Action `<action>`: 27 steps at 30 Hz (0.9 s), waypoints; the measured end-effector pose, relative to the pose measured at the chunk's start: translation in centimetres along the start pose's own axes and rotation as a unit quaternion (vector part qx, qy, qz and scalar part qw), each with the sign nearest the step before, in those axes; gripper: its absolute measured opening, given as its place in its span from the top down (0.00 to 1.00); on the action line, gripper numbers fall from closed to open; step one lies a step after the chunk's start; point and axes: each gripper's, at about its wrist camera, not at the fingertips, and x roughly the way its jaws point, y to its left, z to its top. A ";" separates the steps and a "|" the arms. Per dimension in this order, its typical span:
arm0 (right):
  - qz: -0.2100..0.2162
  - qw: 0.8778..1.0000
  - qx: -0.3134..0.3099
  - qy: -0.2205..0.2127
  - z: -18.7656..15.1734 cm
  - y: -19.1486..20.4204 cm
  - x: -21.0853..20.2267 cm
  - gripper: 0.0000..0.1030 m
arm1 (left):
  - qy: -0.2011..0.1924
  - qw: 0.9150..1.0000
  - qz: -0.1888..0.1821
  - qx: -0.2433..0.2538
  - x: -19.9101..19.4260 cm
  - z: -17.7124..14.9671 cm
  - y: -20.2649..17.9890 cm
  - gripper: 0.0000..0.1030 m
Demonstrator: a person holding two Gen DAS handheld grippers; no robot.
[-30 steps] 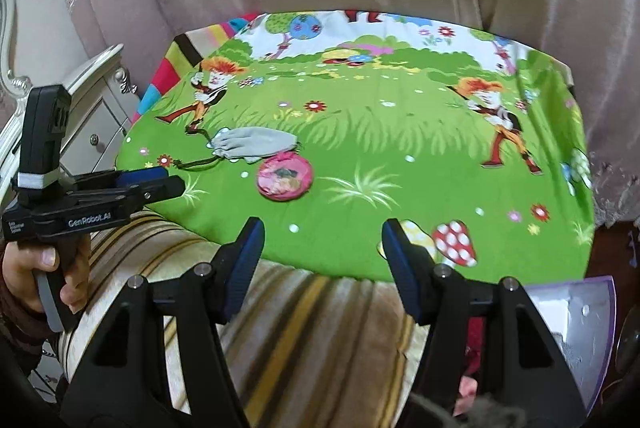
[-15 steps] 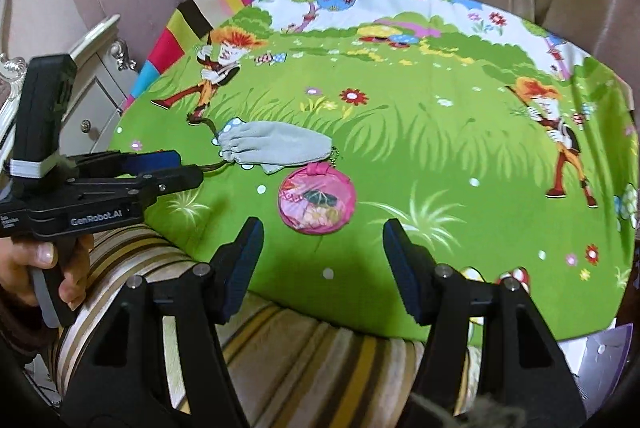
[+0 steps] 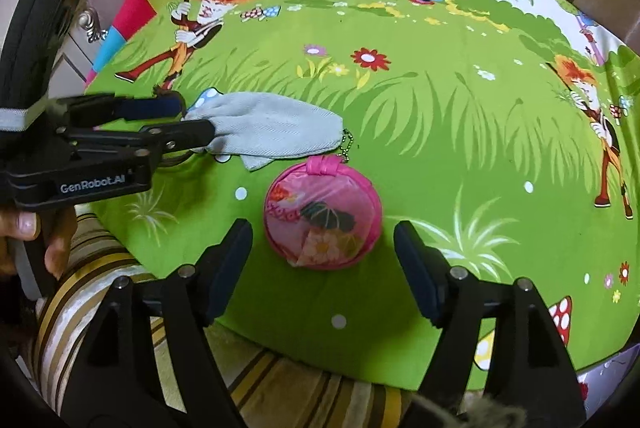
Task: Organize soft objects
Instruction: 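Grasp the grey drawstring bag with the left tool while the right tool grasps the pink round pouch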
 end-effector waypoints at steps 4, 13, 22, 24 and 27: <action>-0.001 1.000 -0.007 0.021 0.4 0.2 1.7 0.25 | 0.005 1.000 0.006 0.021 1.3 0.7 0.1 0.35; -0.021 0.999 -0.023 0.039 1.1 0.6 3.9 0.21 | 0.020 0.999 -0.002 0.048 3.1 0.7 0.0 0.42; -0.029 0.999 -0.020 0.021 1.1 0.4 3.5 0.27 | 0.023 0.998 -0.022 0.051 2.1 0.0 -1.1 0.78; -0.029 0.999 -0.017 0.009 1.1 0.3 2.9 0.27 | 0.017 0.999 -0.029 0.036 1.4 -0.2 -0.9 0.79; -0.029 0.999 -0.010 -0.005 1.0 0.0 1.8 0.27 | 0.005 0.999 -0.033 0.017 0.0 -0.5 -1.0 0.79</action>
